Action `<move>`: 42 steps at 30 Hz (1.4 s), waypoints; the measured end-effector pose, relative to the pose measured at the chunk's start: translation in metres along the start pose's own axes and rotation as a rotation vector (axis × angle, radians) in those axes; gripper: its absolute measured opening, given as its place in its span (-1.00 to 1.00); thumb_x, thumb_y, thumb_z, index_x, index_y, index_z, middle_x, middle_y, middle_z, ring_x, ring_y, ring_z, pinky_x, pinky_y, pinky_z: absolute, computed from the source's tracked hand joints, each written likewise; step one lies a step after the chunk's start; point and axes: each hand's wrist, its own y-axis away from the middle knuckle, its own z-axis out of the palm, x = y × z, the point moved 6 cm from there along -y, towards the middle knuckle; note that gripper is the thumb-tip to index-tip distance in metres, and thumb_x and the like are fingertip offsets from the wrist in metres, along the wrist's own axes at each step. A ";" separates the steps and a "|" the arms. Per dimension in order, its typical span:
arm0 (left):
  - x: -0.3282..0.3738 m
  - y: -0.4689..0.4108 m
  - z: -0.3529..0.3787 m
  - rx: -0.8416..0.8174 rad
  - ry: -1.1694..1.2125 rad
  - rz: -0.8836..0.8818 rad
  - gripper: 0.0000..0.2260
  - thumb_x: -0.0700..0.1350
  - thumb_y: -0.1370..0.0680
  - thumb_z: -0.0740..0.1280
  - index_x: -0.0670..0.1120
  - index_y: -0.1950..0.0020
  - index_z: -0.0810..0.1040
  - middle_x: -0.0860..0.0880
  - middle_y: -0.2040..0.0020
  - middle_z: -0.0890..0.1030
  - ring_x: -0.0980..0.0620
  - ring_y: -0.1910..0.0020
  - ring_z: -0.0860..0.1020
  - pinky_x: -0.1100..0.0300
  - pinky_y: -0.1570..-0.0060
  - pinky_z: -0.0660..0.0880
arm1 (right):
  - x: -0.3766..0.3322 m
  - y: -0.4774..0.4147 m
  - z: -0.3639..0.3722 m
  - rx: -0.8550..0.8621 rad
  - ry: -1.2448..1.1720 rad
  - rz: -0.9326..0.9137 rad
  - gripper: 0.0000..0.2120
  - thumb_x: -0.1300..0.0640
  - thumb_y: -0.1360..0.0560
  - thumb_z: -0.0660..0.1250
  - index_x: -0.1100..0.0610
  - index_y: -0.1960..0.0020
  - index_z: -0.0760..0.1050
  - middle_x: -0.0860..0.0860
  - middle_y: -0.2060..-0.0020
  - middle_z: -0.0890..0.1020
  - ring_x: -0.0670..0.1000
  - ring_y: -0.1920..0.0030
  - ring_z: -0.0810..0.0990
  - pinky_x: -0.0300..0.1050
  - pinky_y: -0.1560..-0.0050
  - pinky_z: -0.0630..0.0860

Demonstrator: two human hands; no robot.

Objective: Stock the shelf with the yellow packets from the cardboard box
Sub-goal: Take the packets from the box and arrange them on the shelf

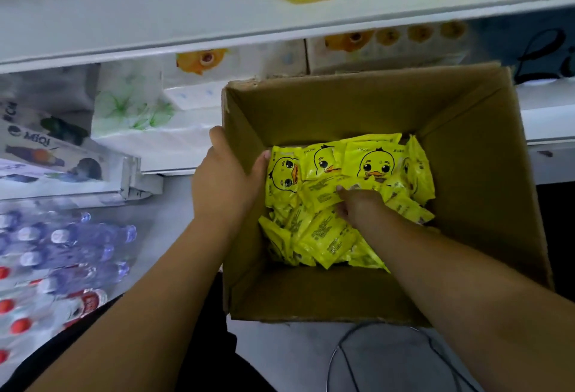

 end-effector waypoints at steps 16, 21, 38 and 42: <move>-0.004 -0.002 0.002 0.021 -0.022 -0.004 -0.46 0.19 -0.60 0.36 -0.17 -0.33 0.29 -0.21 -0.02 0.62 -0.32 -0.01 0.60 0.04 0.17 0.33 | -0.060 -0.012 -0.051 0.272 0.440 -0.429 -0.76 0.03 -0.44 0.53 0.14 -0.02 0.66 0.14 -0.43 0.37 0.18 -0.41 0.27 -0.05 -0.30 0.30; -0.004 -0.003 0.002 0.028 -0.034 -0.022 -0.50 0.18 -0.60 0.36 -0.15 -0.28 0.29 -0.12 0.10 0.54 -0.31 0.01 0.60 0.04 0.19 0.32 | -0.074 -0.038 -0.067 0.269 0.448 -0.363 -0.67 0.10 -0.48 0.50 0.15 -0.22 0.63 0.17 -0.38 0.34 0.19 -0.41 0.33 -0.10 -0.40 0.31; -0.003 -0.005 0.002 0.028 -0.072 0.012 -0.52 0.16 -0.62 0.33 -0.17 -0.27 0.28 -0.09 0.15 0.47 -0.31 0.04 0.60 0.02 0.23 0.34 | -0.084 0.005 -0.082 0.339 0.429 -0.466 -0.80 -0.01 -0.44 0.51 0.03 0.23 0.53 -0.12 0.33 0.45 0.03 -0.10 0.39 -0.10 0.03 0.06; -0.003 -0.003 0.001 0.025 -0.095 0.004 -0.53 0.19 -0.63 0.30 -0.15 -0.26 0.27 -0.19 0.02 0.59 -0.32 -0.01 0.60 0.01 0.21 0.35 | -0.102 0.036 -0.086 0.266 0.266 -0.570 -0.74 0.01 -0.44 0.53 0.16 0.23 0.56 -0.03 0.37 0.50 -0.02 0.17 0.43 -0.06 0.12 0.25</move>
